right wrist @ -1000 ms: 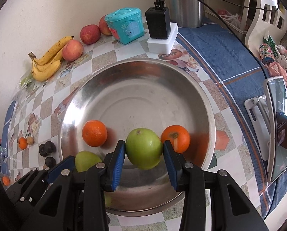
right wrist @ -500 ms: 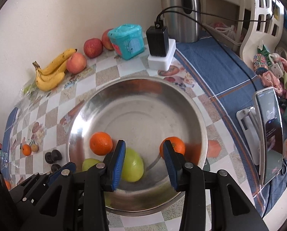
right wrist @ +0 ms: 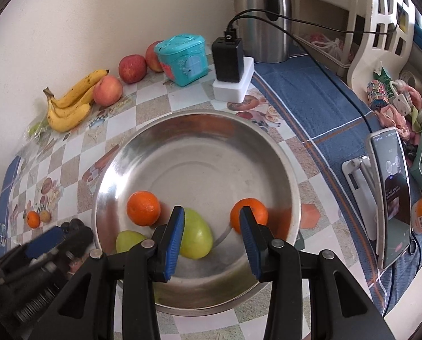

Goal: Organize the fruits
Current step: 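Withdraw both tools from the bowl back toward the dark plums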

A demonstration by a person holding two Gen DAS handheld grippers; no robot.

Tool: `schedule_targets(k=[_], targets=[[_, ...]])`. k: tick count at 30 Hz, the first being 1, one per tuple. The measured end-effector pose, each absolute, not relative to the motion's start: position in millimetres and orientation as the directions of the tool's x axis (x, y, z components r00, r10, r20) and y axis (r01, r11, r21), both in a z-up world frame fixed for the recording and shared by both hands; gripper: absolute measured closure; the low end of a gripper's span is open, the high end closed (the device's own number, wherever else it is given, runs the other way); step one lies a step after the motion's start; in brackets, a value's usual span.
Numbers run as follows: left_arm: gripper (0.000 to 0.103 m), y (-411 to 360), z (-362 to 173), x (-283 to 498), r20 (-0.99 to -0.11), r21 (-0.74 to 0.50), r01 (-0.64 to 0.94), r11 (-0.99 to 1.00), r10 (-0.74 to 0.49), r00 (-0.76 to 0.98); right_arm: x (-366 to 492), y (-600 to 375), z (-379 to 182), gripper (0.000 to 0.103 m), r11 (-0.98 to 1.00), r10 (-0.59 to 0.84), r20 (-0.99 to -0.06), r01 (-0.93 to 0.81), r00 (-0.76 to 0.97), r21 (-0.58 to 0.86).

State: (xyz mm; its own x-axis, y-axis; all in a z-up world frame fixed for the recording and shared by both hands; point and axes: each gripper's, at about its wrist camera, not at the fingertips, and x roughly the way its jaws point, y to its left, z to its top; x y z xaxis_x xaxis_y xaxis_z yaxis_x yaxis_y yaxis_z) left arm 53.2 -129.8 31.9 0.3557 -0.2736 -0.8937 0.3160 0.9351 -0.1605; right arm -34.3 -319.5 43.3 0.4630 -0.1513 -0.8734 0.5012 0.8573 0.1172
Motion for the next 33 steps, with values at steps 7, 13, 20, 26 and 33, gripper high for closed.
schedule_targets(k=[7, 13, 20, 26, 33], targets=[[0.037, -80, 34, 72, -0.892, -0.156, 0.194, 0.969, -0.222, 0.393, -25, -300, 44, 0.061, 0.885, -0.148, -0.874, 0.457, 0.463, 0.092], [0.035, -54, 36, 81, -0.891, -0.163, 0.140, 0.977, -0.207, 0.405, -18, -276, 46, 0.061, 0.909, -0.138, -0.871, 0.409, 0.472, 0.077], [0.017, -40, 34, 85, -0.892, -0.167, 0.110, 0.980, -0.198, 0.406, -10, -258, 46, 0.061, 0.927, -0.135, -0.872, 0.370, 0.470, 0.055], [0.002, -35, 31, 86, -0.890, -0.140, 0.101, 0.985, -0.170, 0.423, -6, -252, 40, 0.038, 0.932, -0.138, -0.874, 0.360, 0.466, 0.045], [0.000, -30, 28, 87, -0.890, -0.116, 0.088, 0.989, -0.143, 0.433, -7, -249, 38, 0.018, 0.934, -0.153, -0.868, 0.355, 0.473, 0.029]])
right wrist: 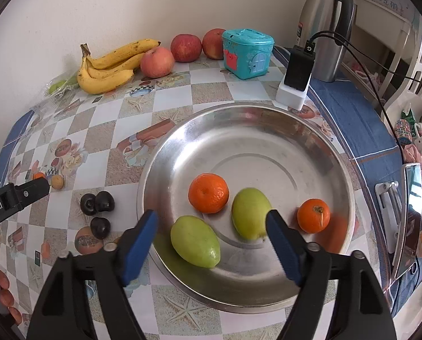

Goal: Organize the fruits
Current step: 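Withdraw both tools from the bowl back toward the dark plums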

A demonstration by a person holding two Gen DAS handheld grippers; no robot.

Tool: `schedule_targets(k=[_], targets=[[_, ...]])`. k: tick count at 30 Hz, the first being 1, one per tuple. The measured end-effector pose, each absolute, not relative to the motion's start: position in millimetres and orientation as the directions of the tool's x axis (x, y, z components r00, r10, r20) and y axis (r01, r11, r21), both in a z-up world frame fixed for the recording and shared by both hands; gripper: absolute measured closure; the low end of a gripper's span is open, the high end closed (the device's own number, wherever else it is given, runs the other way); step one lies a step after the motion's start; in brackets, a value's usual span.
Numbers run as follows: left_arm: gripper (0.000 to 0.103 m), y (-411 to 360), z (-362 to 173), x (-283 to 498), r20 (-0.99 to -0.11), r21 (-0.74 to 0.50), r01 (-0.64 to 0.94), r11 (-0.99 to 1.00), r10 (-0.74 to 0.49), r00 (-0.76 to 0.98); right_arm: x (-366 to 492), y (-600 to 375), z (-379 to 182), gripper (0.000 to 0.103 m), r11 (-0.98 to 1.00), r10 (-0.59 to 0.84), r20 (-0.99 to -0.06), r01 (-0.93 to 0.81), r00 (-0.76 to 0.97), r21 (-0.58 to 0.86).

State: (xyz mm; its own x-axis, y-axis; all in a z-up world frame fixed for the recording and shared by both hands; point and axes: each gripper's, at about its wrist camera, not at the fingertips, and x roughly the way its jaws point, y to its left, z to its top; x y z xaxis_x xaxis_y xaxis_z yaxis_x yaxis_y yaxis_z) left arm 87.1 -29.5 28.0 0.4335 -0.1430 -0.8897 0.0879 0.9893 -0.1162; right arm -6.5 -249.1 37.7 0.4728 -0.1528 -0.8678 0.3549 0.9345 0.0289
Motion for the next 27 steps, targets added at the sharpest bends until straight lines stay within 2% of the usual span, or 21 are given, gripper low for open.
schedule_targets(k=[6, 8, 9, 10, 17, 27], targets=[[0.000, -26, 28, 88, -0.883, -0.128, 0.085, 0.988, -0.152, 0.443, -6, -247, 35, 0.017, 0.935, -0.135, -0.864, 0.351, 0.485, 0.050], [0.000, -26, 28, 88, -0.883, -0.134, 0.087, 0.987, -0.159, 0.442, -6, -246, 36, 0.011, 0.935, -0.137, -0.861, 0.351, 0.489, 0.050], [0.000, -26, 28, 88, -0.883, -0.138, 0.088, 0.986, -0.163, 0.440, -6, -245, 36, 0.004, 0.935, -0.140, -0.860, 0.352, 0.491, 0.049], [0.000, -26, 28, 88, -0.883, -0.142, 0.089, 0.986, -0.167, 0.438, -6, -245, 36, 0.003, 0.934, -0.142, -0.859, 0.354, 0.492, 0.048], [0.000, -26, 27, 89, -0.884, -0.163, 0.099, 0.982, -0.190, 0.428, -7, -246, 31, 0.003, 0.926, -0.148, -0.866, 0.374, 0.477, 0.048], [0.000, -31, 30, 88, -0.885, -0.121, 0.154, 0.981, -0.176, 0.431, -4, -236, 26, 0.003, 0.941, -0.139, -0.875, 0.338, 0.465, 0.030]])
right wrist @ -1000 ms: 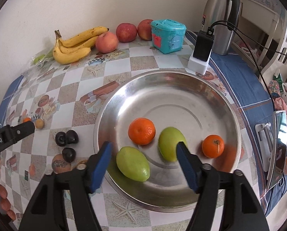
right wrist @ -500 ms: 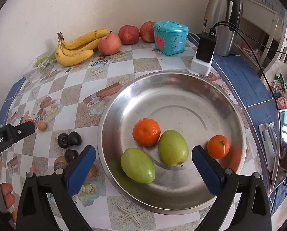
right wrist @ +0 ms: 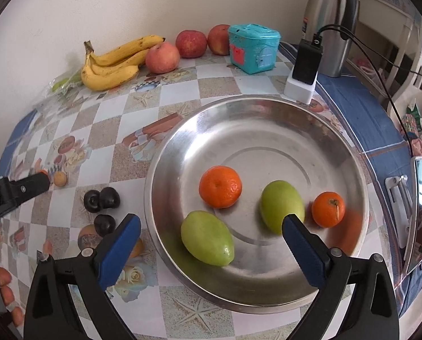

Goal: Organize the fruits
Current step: 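Withdraw both tools from the bowl back toward the dark plums, then grasp the brown kiwi with the right tool while the left tool approaches the dark plums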

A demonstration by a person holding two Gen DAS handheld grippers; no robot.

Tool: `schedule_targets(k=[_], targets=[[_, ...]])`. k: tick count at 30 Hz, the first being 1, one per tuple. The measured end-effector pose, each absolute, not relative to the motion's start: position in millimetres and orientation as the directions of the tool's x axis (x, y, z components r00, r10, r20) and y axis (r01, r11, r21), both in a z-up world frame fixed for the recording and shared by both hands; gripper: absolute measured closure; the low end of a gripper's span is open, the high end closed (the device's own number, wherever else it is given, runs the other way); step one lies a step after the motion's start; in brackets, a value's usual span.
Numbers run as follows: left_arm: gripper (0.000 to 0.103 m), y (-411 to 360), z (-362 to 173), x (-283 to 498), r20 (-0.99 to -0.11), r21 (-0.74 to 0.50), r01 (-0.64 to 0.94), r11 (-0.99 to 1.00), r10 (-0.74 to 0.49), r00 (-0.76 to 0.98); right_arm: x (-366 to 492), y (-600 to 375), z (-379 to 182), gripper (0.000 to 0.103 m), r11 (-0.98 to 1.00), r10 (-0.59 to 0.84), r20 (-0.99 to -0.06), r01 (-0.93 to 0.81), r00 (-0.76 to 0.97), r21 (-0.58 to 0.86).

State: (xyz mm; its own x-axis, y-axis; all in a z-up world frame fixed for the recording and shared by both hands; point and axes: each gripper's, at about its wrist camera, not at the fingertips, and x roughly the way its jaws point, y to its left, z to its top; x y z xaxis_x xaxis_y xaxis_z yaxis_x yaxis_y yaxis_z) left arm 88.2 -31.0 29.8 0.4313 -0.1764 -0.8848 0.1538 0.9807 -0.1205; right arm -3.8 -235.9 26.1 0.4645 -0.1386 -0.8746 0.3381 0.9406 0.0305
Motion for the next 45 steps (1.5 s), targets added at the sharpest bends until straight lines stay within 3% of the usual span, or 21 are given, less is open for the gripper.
schedule_targets(k=[12, 23, 29, 41, 45], targets=[[0.000, -26, 40, 89, -0.878, -0.071, 0.209, 0.975, -0.161, 0.452, -2, -219, 38, 0.003, 0.955, -0.117, -0.858, 0.295, 0.501, 0.042], [0.000, -5, 44, 90, -0.879, -0.074, 0.149, 0.986, -0.135, 0.457, 0, -197, 50, 0.003, 0.970, -0.039, -0.833, 0.222, 0.552, 0.102], [0.000, -1, 34, 87, -0.898, -0.131, 0.122, 0.984, -0.170, 0.406, 5, -183, 42, 0.003, 0.972, 0.044, -0.860, 0.175, 0.508, 0.154], [0.000, 3, 22, 90, -0.908, -0.203, 0.075, 0.976, -0.216, 0.359, 6, -167, 34, 0.004, 0.983, 0.063, -0.885, 0.125, 0.461, 0.135], [0.000, 0, 13, 91, -0.917, -0.213, 0.070, 0.975, -0.224, 0.330, 7, -168, 31, 0.014, 0.981, 0.067, -0.891, 0.135, 0.448, 0.142]])
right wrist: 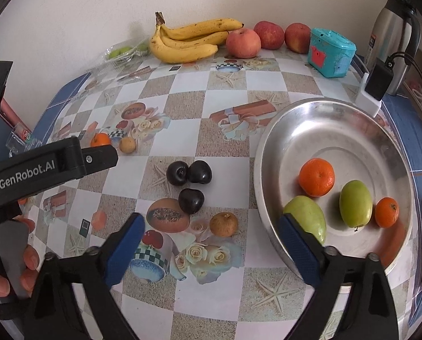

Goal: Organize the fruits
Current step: 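Grasp the brown kiwi with the right tool while the left tool approaches the dark plums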

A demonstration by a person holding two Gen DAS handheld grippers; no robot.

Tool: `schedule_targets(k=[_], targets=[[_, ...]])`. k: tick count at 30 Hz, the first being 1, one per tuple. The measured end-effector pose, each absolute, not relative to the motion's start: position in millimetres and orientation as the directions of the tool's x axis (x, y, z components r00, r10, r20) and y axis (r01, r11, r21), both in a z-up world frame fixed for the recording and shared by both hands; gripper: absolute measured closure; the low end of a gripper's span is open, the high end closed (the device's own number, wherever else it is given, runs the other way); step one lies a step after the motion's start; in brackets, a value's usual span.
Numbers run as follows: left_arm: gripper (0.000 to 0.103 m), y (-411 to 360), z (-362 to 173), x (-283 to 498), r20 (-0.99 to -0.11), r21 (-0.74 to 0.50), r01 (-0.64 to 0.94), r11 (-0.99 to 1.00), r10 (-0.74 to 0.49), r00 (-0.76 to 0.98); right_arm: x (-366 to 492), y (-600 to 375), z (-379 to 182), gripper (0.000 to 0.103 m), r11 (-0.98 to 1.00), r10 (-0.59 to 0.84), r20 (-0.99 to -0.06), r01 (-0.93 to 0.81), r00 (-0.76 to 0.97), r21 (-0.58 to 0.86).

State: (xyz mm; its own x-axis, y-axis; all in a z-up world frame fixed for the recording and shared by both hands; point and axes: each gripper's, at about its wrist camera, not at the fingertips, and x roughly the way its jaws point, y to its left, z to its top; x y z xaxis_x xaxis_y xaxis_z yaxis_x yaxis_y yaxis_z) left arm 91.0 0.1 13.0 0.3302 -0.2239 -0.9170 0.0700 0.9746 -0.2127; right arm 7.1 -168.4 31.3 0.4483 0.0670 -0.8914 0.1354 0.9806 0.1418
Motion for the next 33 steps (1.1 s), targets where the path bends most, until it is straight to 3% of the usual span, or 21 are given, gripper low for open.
schedule_targets(k=[2, 4, 13, 27, 33], targets=[[0.000, -3, 5, 92, -0.926, -0.218, 0.067, 0.974, -0.228, 0.302, 8, -169, 29, 0.019, 0.978, 0.075, -0.896, 0.143, 0.438, 0.152], [0.000, -4, -1, 93, -0.931, -0.227, 0.060, 0.972, -0.235, 0.279, 8, -171, 26, 0.030, 0.976, 0.085, -0.900, 0.145, 0.427, 0.161], [0.001, -9, -19, 93, -0.942, -0.245, 0.053, 0.968, -0.251, 0.224, 12, -168, 12, 0.047, 0.977, 0.103, -0.918, 0.133, 0.382, 0.165], [0.004, -13, -26, 97, -0.938, -0.271, 0.045, 0.961, -0.275, 0.210, 20, -171, -5, 0.063, 0.980, 0.079, -0.928, 0.144, 0.364, 0.140], [0.006, -13, -25, 98, -0.936, -0.276, 0.038, 0.960, -0.278, 0.215, 23, -172, -8, 0.075, 0.981, 0.066, -0.929, 0.146, 0.364, 0.127]])
